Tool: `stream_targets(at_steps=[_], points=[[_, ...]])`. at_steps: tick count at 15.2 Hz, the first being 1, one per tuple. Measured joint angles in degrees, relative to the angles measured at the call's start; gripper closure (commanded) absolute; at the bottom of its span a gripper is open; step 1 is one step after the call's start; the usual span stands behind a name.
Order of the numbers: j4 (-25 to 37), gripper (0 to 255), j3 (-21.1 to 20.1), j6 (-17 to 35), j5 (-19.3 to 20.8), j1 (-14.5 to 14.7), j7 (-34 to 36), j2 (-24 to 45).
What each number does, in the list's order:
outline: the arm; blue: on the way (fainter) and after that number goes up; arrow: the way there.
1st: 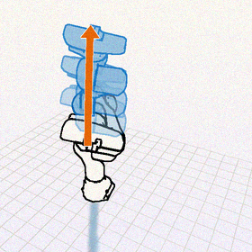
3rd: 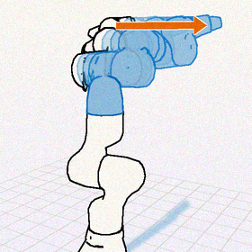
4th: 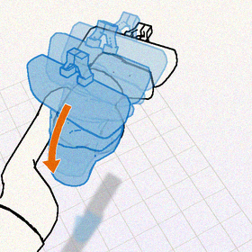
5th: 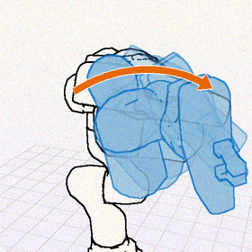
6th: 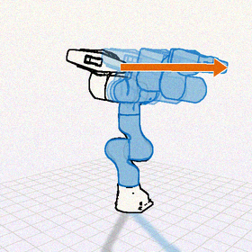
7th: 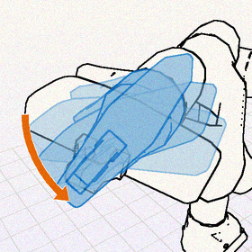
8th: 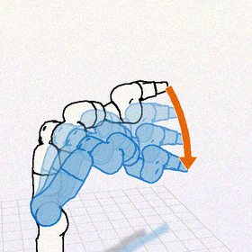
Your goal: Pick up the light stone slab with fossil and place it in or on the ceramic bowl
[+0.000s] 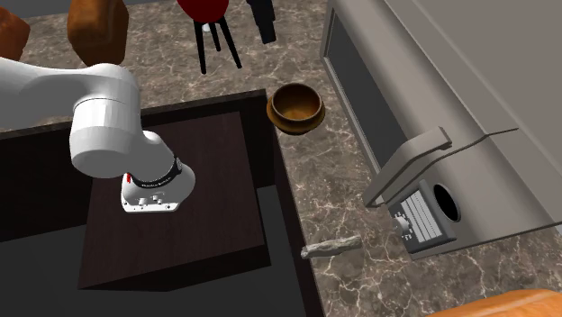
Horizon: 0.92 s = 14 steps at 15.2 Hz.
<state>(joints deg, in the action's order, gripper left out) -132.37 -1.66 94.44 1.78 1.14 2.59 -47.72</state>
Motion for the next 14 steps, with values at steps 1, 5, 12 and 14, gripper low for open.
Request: stream_targets(at_steps=[1, 5, 12, 14], points=[[0.00, 0, 0.00, 0.00, 0.00, 0.00, 0.00, 0.00], [-2.98, 0, 3.38, 3.22, 1.66, -1.11, -2.97, 0.68], [-7.20, 0, 11.31, 10.94, 5.33, -3.76, -9.76, 5.02], [-8.62, 0, 13.84, 13.58, 6.42, -4.64, -11.91, 6.45]])
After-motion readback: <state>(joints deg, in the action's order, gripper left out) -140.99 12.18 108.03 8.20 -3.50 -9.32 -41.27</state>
